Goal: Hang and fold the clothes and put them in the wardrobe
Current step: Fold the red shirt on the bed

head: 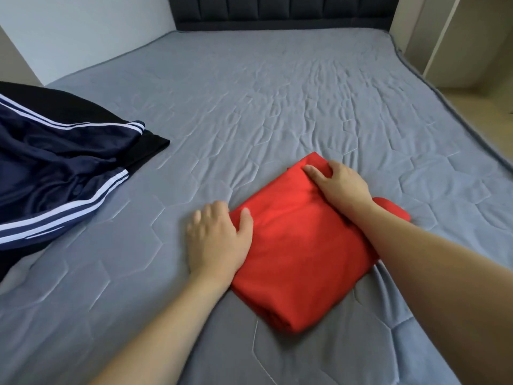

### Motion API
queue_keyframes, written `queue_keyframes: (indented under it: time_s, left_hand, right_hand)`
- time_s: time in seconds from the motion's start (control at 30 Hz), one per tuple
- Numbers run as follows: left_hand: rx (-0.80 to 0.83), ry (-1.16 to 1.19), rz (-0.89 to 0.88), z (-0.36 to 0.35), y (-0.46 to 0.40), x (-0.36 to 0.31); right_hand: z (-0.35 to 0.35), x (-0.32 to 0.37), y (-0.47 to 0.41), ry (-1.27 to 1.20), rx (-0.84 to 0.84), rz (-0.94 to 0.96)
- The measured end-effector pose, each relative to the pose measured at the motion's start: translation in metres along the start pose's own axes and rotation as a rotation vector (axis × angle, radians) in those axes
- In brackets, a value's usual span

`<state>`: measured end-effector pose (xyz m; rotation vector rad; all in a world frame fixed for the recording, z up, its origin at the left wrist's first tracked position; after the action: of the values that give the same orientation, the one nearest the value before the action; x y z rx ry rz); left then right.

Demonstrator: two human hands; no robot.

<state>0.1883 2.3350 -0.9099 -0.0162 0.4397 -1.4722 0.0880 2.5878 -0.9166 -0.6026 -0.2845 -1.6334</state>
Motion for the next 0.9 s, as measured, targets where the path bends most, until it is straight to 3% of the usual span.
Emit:
queue_keyframes:
  time_s: [0.1, 0.27, 0.63, 0.7, 0.8, 0.9]
  left_hand:
    - [-0.062, 0.146, -0.070, -0.007, -0.004, 0.005]
    - [-0.105, 0.145, -0.106, -0.010, -0.005, 0.004]
    - [-0.102, 0.130, -0.112, -0.011, -0.006, 0.007]
    - [0.007, 0.138, -0.081, -0.012, -0.010, 0.011]
    - [0.307, 0.231, 0.020, -0.006, -0.021, 0.014]
    - [0.547, 0.388, 0.133, 0.030, -0.028, 0.009]
  right_hand:
    - [0.002, 0.003, 0.000, -0.008, -0.049, 0.064]
    - [0.009, 0.014, 0.012, 0.035, -0.156, 0.179]
    - [0.012, 0.020, 0.023, 0.044, -0.160, 0.224]
    - [0.012, 0.019, 0.023, 0.044, -0.111, 0.180]
    - [0.024, 0.028, 0.028, -0.020, -0.016, 0.046]
    - [0.061, 0.060, 0.028, -0.375, 0.153, -0.234]
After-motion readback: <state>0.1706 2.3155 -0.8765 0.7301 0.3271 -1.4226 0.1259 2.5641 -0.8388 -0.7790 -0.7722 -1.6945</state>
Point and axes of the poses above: each hand's wrist, its own y-axis away from the middle knuckle, its own z-axis out of the back of the hand, x = y × z, the point moved 5 cm from there along -y, towards the middle knuckle, and after that the axes turned 4 degrees about x, right-handed, at the moved point
